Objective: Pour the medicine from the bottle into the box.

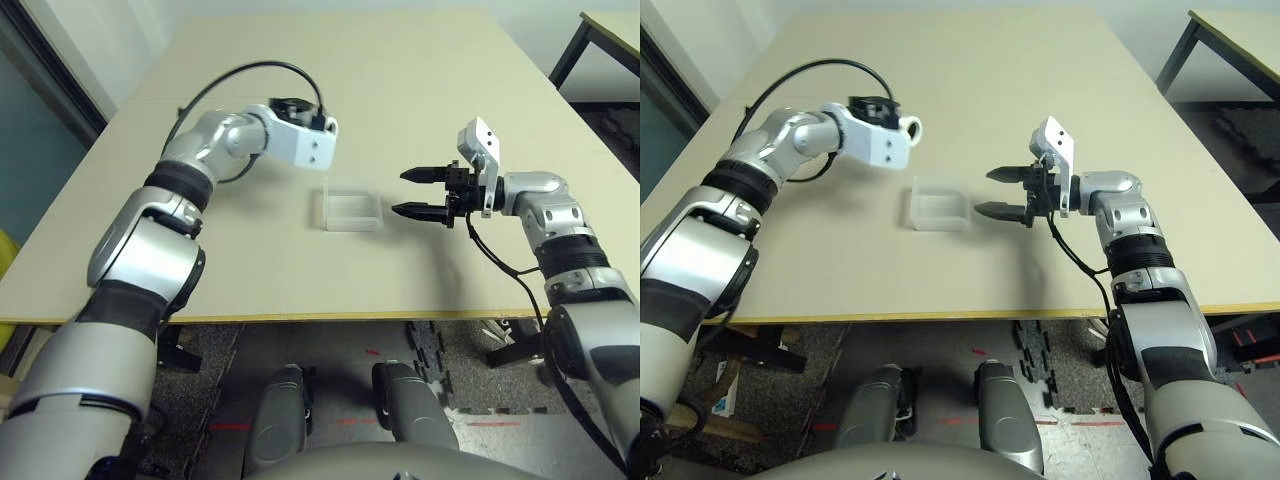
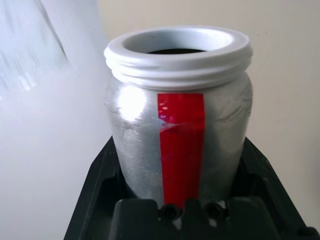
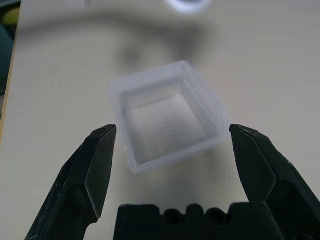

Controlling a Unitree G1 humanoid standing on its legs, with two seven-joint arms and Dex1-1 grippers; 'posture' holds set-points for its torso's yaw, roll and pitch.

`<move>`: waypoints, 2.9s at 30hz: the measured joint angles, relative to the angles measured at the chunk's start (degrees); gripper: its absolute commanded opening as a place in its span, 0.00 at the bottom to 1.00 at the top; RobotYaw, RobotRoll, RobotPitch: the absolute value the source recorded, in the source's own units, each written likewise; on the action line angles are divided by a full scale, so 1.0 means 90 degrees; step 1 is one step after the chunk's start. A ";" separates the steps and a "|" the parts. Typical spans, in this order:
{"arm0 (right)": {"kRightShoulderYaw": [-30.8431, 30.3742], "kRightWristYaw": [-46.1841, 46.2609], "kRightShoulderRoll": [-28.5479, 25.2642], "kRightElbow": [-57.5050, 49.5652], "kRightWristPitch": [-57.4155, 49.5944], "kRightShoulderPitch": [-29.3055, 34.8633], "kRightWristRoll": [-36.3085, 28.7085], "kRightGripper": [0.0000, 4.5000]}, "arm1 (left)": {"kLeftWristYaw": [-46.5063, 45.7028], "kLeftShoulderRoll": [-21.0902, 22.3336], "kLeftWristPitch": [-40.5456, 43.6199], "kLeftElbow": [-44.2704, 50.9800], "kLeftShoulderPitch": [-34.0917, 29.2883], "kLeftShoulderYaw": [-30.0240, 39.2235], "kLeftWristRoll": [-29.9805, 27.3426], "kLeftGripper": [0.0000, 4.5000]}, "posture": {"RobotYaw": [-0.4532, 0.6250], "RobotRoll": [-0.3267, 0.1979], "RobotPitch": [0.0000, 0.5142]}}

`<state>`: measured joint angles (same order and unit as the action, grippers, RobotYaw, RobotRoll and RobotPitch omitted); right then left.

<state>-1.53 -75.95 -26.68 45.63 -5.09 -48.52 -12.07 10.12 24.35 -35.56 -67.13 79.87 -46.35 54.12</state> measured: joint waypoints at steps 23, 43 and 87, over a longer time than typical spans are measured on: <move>0.0098 0.0140 0.0095 0.0205 0.0035 -0.0056 -0.0064 1.00 | -0.0305 -0.0774 0.0025 -0.0953 0.0547 -0.0552 0.0718 0.59 | 0.25 0.62 0.17; -0.0008 -0.0014 0.0058 0.0430 0.0481 -0.0065 0.0217 1.00 | 0.3605 -0.0813 0.4091 -0.0246 -0.0939 0.5496 -0.5564 0.59 | 0.28 0.62 0.19; -0.0024 -0.0131 0.0015 0.0520 0.0525 -0.0167 0.0316 1.00 | 0.1418 -0.0872 0.2614 -0.0628 -0.2750 0.6326 -0.6395 0.59 | 0.25 0.62 0.21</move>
<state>-1.74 -77.13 -26.55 50.31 -0.36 -50.02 -9.23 22.88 16.50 -12.04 -72.78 55.12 10.59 -3.44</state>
